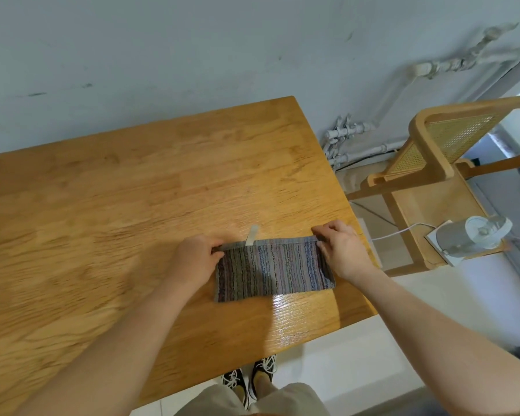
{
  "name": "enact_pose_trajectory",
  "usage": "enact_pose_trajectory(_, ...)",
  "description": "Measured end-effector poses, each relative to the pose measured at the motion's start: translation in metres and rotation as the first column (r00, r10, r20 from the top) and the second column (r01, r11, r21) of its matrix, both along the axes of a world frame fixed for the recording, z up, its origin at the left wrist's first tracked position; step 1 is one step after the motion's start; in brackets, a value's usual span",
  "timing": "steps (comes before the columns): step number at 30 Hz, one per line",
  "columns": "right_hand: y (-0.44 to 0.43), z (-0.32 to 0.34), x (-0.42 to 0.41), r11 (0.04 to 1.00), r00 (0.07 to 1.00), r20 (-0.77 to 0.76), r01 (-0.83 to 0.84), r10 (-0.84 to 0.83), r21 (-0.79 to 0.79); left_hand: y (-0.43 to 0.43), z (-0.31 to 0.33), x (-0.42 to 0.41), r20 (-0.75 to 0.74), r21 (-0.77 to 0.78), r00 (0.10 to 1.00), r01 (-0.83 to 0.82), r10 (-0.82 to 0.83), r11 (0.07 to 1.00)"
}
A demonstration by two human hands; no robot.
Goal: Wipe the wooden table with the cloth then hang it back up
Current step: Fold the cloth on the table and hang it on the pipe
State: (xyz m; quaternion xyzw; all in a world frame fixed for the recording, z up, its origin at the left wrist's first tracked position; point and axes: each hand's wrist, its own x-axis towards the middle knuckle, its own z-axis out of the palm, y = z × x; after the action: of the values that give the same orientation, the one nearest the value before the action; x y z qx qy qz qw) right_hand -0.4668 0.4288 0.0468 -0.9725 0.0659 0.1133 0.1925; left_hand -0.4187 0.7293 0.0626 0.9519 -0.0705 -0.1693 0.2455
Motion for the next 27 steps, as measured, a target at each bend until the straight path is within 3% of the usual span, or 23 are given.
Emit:
enact_pose_trajectory(6, 0.007, 0.011, -0.004, 0.999, 0.999, -0.037, -0.038, 0.037, -0.015, 0.000, 0.003, -0.006, 0.059, 0.038, 0.995, 0.078, -0.080, 0.996)
enact_pose_trajectory(8, 0.008, 0.017, -0.005, 0.998, 0.994, -0.101, 0.039, -0.034, 0.057, 0.001, 0.005, -0.007, -0.017, 0.002, 0.998, 0.068, -0.068, 0.998)
enact_pose_trajectory(10, 0.007, 0.029, -0.007, 0.957, 0.967, -0.204, 0.195, -0.152, 0.212, 0.006, 0.009, -0.004, -0.159, -0.069, 0.987, -0.042, 0.030, 0.997)
enact_pose_trajectory(13, 0.001, 0.057, -0.018, 0.836, 0.920, -0.323, 0.351, -0.223, 0.422, 0.014, 0.018, 0.000, -0.330, -0.208, 0.942, -0.128, 0.054, 0.970)
enact_pose_trajectory(16, -0.012, 0.087, -0.032, 0.786, 0.917, -0.372, 0.333, -0.143, 0.521, 0.017, 0.036, 0.001, -0.428, -0.256, 0.901, -0.045, -0.072, 0.966)
enact_pose_trajectory(18, -0.020, 0.104, -0.043, 0.701, 0.922, -0.364, 0.345, -0.130, 0.623, 0.014, 0.049, 0.004, -0.477, -0.318, 0.866, -0.014, -0.147, 0.948)
enact_pose_trajectory(20, -0.027, 0.121, -0.054, 0.589, 0.934, -0.298, 0.354, -0.195, 0.726, 0.008, 0.064, 0.004, -0.533, -0.460, 0.826, -0.103, -0.181, 0.882)
enact_pose_trajectory(22, -0.034, 0.137, -0.063, 0.454, 0.928, -0.234, 0.348, -0.290, 0.820, -0.003, 0.077, 0.005, -0.608, -0.620, 0.767, -0.297, -0.205, 0.726)
enact_pose_trajectory(24, -0.043, 0.151, -0.070, 0.348, 0.905, -0.179, 0.323, -0.387, 0.880, -0.025, 0.097, 0.005, -0.605, -0.715, 0.761, -0.387, -0.236, 0.582)
enact_pose_trajectory(25, -0.049, 0.155, -0.072, 0.306, 0.887, -0.160, 0.312, -0.434, 0.900, -0.039, 0.109, 0.003, -0.585, -0.741, 0.775, -0.392, -0.237, 0.545)
enact_pose_trajectory(27, -0.060, 0.163, -0.075, 0.228, 0.831, -0.149, 0.312, -0.535, 0.922, -0.075, 0.130, -0.002, -0.502, -0.742, 0.846, -0.315, -0.178, 0.592)
